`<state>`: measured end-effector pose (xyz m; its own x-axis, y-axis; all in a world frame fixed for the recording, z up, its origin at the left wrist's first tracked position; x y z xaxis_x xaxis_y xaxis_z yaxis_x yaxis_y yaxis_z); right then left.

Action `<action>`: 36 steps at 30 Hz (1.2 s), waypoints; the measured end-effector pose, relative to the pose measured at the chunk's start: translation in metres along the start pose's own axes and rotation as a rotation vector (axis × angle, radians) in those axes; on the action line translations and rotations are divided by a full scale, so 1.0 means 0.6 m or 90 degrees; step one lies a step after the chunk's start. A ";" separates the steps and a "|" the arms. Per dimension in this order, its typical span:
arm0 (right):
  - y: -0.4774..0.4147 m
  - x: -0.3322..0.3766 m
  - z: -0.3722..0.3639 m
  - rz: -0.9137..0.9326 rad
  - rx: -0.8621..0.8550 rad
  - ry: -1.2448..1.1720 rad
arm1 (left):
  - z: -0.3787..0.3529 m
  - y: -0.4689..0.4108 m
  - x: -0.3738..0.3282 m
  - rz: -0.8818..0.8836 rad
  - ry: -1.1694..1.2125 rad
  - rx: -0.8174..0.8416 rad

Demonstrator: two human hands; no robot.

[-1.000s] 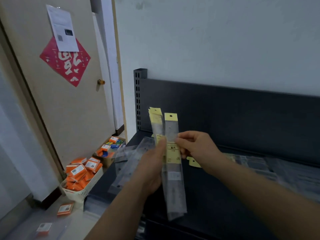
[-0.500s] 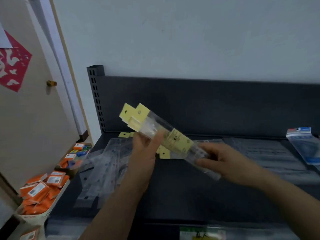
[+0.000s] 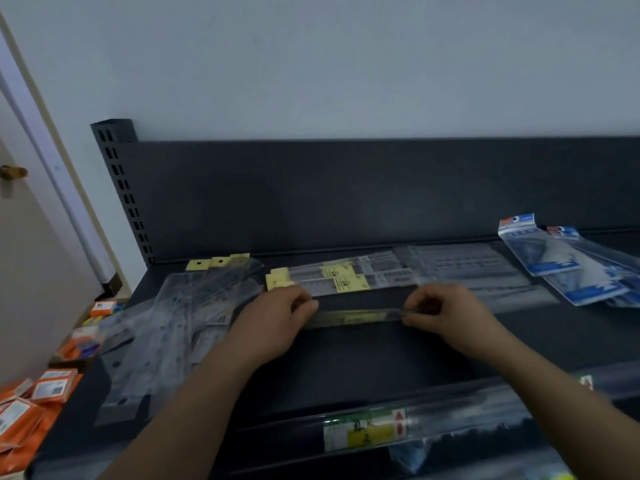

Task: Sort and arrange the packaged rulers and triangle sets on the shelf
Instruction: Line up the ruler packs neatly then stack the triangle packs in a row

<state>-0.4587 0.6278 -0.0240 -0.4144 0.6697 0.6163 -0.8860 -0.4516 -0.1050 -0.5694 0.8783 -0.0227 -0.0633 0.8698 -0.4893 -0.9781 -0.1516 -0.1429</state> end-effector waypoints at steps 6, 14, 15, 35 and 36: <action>0.000 0.002 0.006 -0.018 -0.083 -0.180 | 0.003 0.000 -0.009 -0.032 -0.043 0.000; -0.018 -0.009 -0.018 0.022 0.048 0.010 | 0.002 -0.020 -0.011 0.038 -0.110 0.086; -0.031 -0.004 -0.008 0.041 0.053 0.048 | 0.008 -0.029 -0.014 0.051 -0.112 0.099; -0.271 0.049 0.013 0.043 0.393 0.325 | 0.035 -0.206 0.001 0.162 -0.242 0.269; -0.272 0.049 0.012 0.056 0.376 0.323 | 0.035 -0.208 0.003 0.164 -0.237 0.267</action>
<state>-0.3250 0.7170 0.0168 -0.6478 0.7407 0.1779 -0.6477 -0.6585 0.3833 -0.4514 0.9085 0.0123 -0.2990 0.9467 -0.1198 -0.9123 -0.2468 0.3268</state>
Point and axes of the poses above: each hand's wrist, its own y-axis away from the middle knuckle, its own z-axis out of the back of the hand, x = y × z, the point moved 1 cm from there along -y, towards the middle knuckle, and after that the axes turned 3 degrees about -z, right-handed, at the moved point
